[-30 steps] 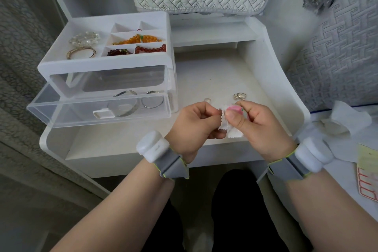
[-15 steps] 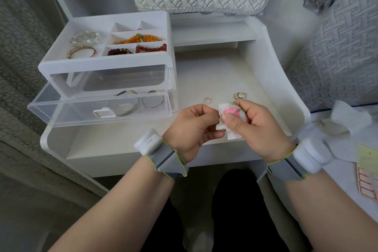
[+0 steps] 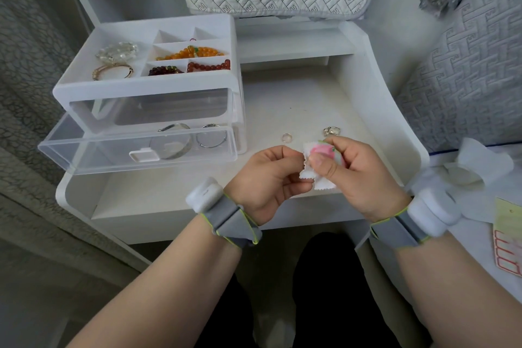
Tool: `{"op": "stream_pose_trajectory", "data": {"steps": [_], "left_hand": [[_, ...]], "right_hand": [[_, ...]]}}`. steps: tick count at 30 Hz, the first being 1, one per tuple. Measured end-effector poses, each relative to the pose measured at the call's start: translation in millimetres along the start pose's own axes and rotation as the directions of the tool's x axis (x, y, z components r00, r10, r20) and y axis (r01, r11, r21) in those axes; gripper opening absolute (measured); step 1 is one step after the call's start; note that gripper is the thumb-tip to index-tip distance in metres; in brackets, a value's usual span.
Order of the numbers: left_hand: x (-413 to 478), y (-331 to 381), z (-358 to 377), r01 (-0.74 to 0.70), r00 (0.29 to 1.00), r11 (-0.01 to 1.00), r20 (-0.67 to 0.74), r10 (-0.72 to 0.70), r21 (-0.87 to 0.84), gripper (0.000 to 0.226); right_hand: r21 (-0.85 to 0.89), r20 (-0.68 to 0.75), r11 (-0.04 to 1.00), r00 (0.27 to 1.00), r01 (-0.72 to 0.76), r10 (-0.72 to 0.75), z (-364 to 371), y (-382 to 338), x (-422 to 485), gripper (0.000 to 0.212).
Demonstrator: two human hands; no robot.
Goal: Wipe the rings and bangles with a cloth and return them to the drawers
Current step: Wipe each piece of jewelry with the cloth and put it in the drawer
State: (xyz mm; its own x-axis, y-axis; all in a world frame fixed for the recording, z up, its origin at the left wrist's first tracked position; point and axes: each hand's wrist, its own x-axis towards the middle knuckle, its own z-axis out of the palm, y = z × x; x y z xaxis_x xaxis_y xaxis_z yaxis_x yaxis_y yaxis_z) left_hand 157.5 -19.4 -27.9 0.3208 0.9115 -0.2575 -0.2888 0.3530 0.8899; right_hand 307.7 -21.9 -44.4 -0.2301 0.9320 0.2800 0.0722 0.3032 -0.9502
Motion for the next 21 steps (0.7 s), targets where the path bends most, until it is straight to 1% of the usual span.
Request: {"op": "stream_pose_trajectory", "data": {"steps": [1,3,5,7,9,11,13,15,16,19,21], "left_hand": [[0.2,0.4,-1.0,0.030,1.000,0.999,0.008,-0.029,-0.036,0.030],[0.4,1.2,-2.3,0.032,0.999,0.999,0.020,-0.031,-0.033,0.025],[1.7,1.1,-3.8,-0.049,0.999,0.997,0.006,0.048,0.060,0.023],[2.3,1.2,-3.3,-0.144,0.989,0.972,0.001,0.147,0.186,0.021],[1.4,0.7,-2.2,-0.178,0.983,0.954,-0.004,0.185,0.240,0.024],[-0.7,0.4,-0.4,-0.152,0.987,0.966,-0.010,0.158,0.211,0.029],[-2.0,0.3,1.2,-0.073,0.997,0.992,-0.009,0.075,0.100,0.031],[-2.1,1.2,1.2,0.010,1.000,1.000,0.005,-0.010,-0.017,0.030],[-1.7,1.8,0.7,0.038,0.999,0.998,0.016,-0.038,-0.048,0.028],[-1.7,3.9,-1.1,0.057,0.998,0.997,0.033,-0.056,-0.046,0.022],[-0.5,3.3,-2.1,-0.004,1.000,0.999,0.020,0.004,0.035,0.022]], "right_hand": [[-0.003,0.010,1.000,1.000,0.000,0.000,-0.1,0.4,-0.4,0.009],[-0.022,0.022,1.000,1.000,-0.006,0.007,-1.1,0.9,-1.7,0.011],[-0.055,0.032,0.998,0.999,-0.016,0.018,-1.9,1.1,-2.0,0.017],[-0.075,0.037,0.997,0.999,-0.028,0.030,-3.3,-0.1,-1.4,0.021],[-0.076,0.038,0.997,0.999,-0.028,0.031,-3.8,-2.1,0.1,0.021],[-0.066,0.029,0.998,0.999,-0.015,0.017,-2.5,-3.6,1.2,0.021],[-0.048,0.003,0.999,1.000,-0.005,0.005,-1.1,-4.1,1.5,0.022],[-0.028,0.000,1.000,1.000,-0.003,0.003,-0.6,-4.5,1.2,0.015],[-0.025,0.017,1.000,1.000,0.000,0.000,-0.7,-4.9,0.9,0.011],[-0.062,0.055,0.998,0.998,0.009,-0.006,-1.9,-4.8,-0.1,0.007],[-0.079,0.060,0.997,0.998,-0.008,0.013,-2.8,-3.8,0.0,0.013]]}}
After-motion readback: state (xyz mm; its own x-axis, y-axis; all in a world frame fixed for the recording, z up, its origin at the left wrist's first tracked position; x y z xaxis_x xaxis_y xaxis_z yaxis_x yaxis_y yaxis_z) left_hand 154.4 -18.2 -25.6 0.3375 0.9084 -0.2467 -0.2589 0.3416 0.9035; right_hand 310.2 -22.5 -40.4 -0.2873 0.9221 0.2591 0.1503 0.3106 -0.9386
